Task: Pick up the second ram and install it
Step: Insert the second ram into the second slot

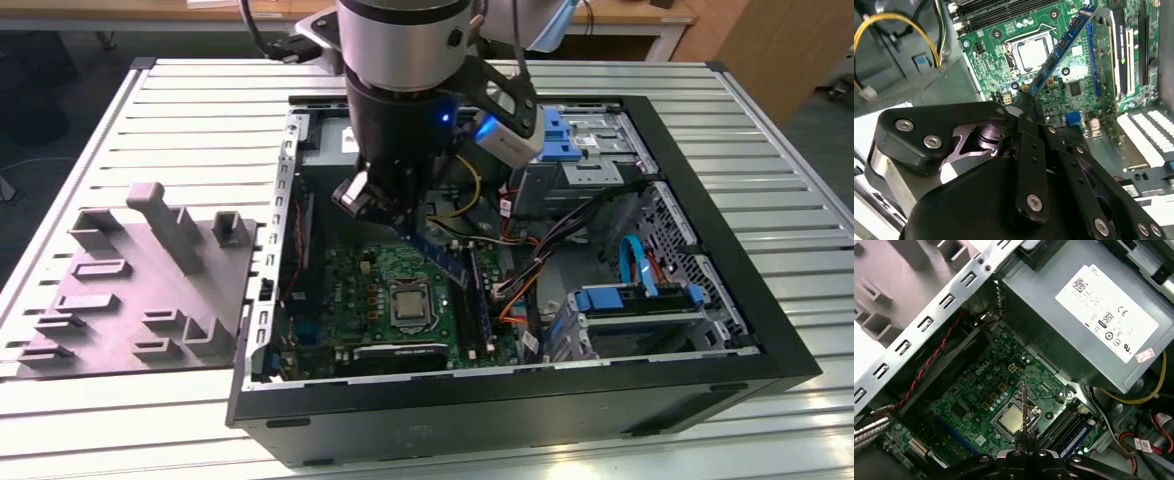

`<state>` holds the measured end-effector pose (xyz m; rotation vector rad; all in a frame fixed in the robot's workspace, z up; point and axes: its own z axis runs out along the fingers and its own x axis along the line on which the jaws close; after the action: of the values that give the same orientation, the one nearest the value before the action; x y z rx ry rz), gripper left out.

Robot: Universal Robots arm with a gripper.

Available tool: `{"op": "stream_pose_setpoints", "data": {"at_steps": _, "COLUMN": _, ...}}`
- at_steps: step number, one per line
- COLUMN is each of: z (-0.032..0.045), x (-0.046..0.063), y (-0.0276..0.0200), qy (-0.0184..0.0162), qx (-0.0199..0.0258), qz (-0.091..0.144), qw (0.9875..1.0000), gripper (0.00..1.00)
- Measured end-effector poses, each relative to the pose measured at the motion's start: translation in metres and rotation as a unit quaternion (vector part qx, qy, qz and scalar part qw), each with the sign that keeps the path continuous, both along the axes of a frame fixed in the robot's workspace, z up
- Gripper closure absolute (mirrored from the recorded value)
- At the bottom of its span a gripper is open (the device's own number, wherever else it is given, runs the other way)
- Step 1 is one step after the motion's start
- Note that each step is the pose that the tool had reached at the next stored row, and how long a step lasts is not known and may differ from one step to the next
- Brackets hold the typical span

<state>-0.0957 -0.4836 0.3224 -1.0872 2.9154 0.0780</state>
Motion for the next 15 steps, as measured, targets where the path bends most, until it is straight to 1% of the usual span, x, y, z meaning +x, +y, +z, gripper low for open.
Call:
{"op": "stream_pose_setpoints", "data": {"at_steps": 2, "z": -0.0005, "x": 0.0, "y": 0.0, "qy": 0.0, "qx": 0.0, "qz": -0.018, "qw": 0.9998, "gripper": 0.89}}
{"op": "stream_pose_setpoints", "data": {"at_steps": 4, "z": -0.0009, "x": 0.0, "y": 0.0, "qy": 0.0, "qx": 0.0001, "qz": -0.037, "qw": 0.9993, "gripper": 0.89}}
{"op": "stream_pose_setpoints", "data": {"at_steps": 6, "z": -0.0013, "x": 0.0, "y": 0.0, "qy": 0.0, "qx": 0.0, "qz": -0.055, "qw": 0.9985, "gripper": 0.89}}
{"op": "stream_pose_setpoints", "data": {"at_steps": 8, "z": -0.0017, "x": 0.0, "y": 0.0, "qy": -0.0001, "qx": 0.0, "qz": -0.073, "qw": 0.9974, "gripper": 0.89}}
{"op": "stream_pose_setpoints", "data": {"at_steps": 10, "z": -0.0021, "x": 0.0, "y": 0.0, "qy": 0.0, "qx": 0.0, "qz": -0.091, "qw": 0.9958, "gripper": 0.89}}
{"op": "stream_pose_setpoints", "data": {"at_steps": 12, "z": -0.0026, "x": 0.0, "y": 0.0, "qy": 0.0, "qx": 0.0, "qz": -0.109, "qw": 0.994, "gripper": 0.89}}
{"op": "stream_pose_setpoints", "data": {"at_steps": 14, "z": -0.0029, "x": 0.0, "y": 0.0, "qy": 0.0, "qx": 0.0, "qz": -0.127, "qw": 0.9919, "gripper": 0.89}}
{"op": "stream_pose_setpoints", "data": {"at_steps": 15, "z": -0.0032, "x": 0.0, "y": 0.0, "qy": -0.0001, "qx": 0.0001, "qz": -0.137, "qw": 0.9906, "gripper": 0.89}}
